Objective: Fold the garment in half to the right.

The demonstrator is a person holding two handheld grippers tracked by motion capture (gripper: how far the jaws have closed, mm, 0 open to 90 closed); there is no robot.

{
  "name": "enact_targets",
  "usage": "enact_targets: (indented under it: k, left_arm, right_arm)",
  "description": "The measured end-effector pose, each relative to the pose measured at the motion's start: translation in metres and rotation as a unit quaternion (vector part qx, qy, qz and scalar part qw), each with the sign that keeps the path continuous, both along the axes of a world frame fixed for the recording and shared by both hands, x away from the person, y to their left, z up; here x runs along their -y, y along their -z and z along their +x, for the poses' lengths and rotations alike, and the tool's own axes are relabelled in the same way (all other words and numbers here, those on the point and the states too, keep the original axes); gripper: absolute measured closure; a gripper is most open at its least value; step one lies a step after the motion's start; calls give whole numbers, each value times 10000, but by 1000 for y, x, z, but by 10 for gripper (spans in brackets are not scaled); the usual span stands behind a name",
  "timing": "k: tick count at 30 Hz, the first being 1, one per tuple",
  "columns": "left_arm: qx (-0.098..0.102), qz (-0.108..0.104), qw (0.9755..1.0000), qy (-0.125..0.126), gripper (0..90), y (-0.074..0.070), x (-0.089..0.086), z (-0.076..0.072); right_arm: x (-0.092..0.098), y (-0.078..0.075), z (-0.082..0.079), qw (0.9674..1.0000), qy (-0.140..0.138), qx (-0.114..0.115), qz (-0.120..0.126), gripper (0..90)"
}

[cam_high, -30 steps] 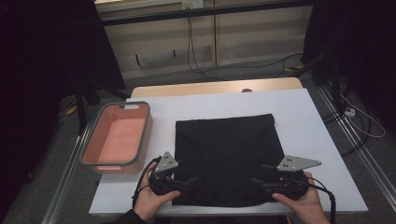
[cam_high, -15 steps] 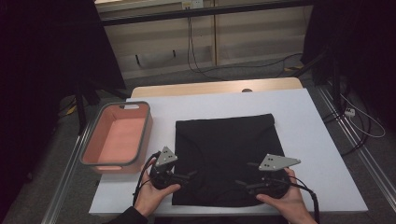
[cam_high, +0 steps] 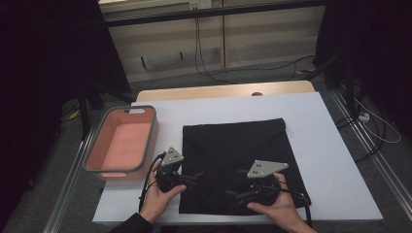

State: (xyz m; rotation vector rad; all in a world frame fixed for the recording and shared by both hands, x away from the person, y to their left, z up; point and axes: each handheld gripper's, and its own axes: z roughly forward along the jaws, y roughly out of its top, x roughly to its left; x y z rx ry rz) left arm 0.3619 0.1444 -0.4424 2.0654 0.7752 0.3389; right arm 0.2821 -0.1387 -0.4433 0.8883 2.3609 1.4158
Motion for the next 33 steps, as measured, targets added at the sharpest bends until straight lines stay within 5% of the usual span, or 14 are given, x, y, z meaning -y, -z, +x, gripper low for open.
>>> enact_targets:
  k: [5,8,20,30,33]
  left_arm:
    - [-150,-99,9998,-110,102,-4,3,16]
    - [-51,53,9999,-103,102,-7,5,23]
    - [239,-47,9994,-265,65,-12,6,53]
    - [296,-131,9984,-461,86,-11,16,78]
    - [334,6,9981,-511,101,-7,18,83]
  right_arm:
    - [-13,0,2,9998,-193,-49,37,186]
    - [-20,-1,2,9997,-258,-11,33,179]
    - [-37,0,7,9994,-345,-40,7,183]
    - [-43,0,11,9992,-401,-52,-30,189]
    - [-43,0,10,9991,-419,-44,-43,194]
